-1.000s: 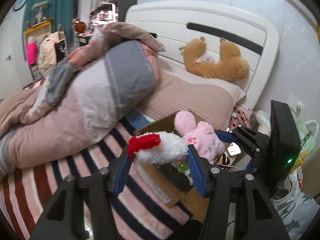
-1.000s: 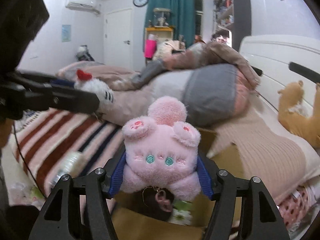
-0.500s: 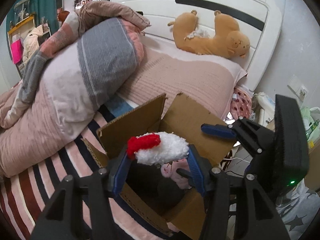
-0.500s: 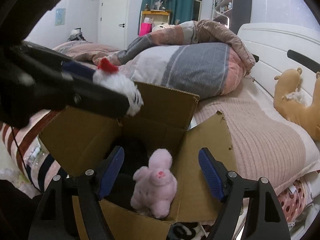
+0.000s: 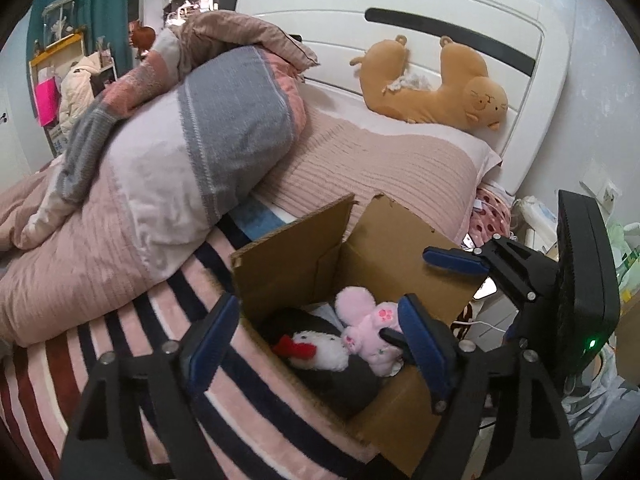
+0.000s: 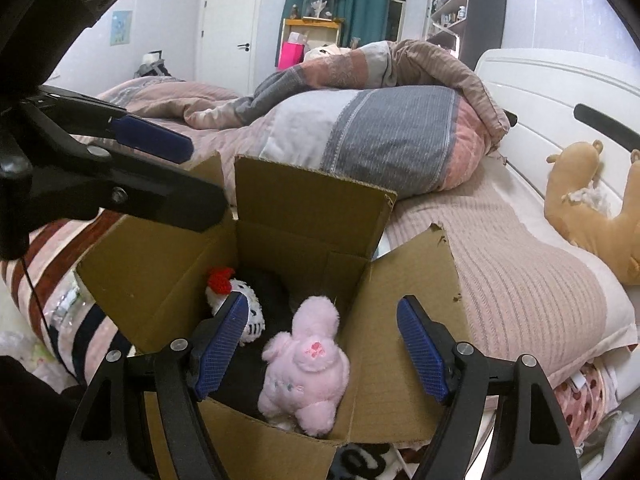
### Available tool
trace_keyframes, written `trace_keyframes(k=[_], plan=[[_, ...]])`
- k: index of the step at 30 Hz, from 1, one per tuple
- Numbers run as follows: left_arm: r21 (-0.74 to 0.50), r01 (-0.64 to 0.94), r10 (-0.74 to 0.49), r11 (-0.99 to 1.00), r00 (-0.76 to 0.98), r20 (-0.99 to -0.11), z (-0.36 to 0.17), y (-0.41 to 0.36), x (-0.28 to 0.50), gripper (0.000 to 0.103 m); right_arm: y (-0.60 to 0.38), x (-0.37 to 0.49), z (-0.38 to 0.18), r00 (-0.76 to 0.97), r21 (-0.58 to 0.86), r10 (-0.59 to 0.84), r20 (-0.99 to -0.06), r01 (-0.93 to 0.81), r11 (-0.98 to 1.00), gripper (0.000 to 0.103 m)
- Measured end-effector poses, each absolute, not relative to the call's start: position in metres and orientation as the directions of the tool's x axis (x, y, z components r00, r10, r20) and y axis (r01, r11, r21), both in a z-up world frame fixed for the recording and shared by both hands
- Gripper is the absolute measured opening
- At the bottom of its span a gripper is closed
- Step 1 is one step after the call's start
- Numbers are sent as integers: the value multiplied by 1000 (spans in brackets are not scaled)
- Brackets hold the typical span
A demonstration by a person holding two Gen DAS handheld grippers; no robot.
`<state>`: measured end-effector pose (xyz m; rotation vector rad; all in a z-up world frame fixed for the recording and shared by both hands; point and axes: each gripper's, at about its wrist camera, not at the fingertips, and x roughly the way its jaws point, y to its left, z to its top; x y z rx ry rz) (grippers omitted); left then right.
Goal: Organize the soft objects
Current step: 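Return the right gripper to the bed and close on the clear plastic bag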
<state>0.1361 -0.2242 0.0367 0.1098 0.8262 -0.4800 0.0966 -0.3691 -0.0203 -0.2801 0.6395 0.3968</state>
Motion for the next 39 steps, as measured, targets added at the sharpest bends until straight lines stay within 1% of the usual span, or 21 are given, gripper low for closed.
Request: trace_keyframes(k=[6, 12, 17, 21, 25, 30, 34, 38, 39], plan=[[-113, 399, -356, 910, 613, -705, 49, -182, 116, 79, -355, 82, -1, 742, -136, 296, -602, -460, 877, 74], [-109, 307, -294, 946, 663, -688, 52, -119, 88, 79, -315, 54, 25, 740, -119, 392, -547, -532, 838, 74], [-103, 207, -219, 973, 688, -692, 38, -58, 66, 79, -260, 38, 28, 662, -81, 505, -554, -647, 759, 74], [-122, 149, -191, 981, 681, -707, 15, -14, 54, 79, -210, 31, 11, 568, -48, 560, -604, -727, 685, 74], [-145, 97, -173, 985, 661, -730, -19, 27, 44, 79, -158, 35, -26, 437, 6, 570, -696, -790, 613, 74], [-205, 52, -191, 977, 636, -748, -56, 64, 35, 79, -114, 62, -79, 255, 139, 547, -797, -803, 579, 74], [-248, 30, -214, 968, 613, -760, -83, 83, 37, 79, -94, 84, -109, 167, 217, 526, -834, -778, 590, 74], [-283, 28, -245, 959, 589, -770, -106, 92, 42, 79, -82, 100, -134, 83, 293, 520, -850, -746, 598, 73], [-290, 28, -251, 957, 586, -771, -111, 93, 43, 79, -79, 104, -141, 62, 309, 515, -855, -737, 601, 69]])
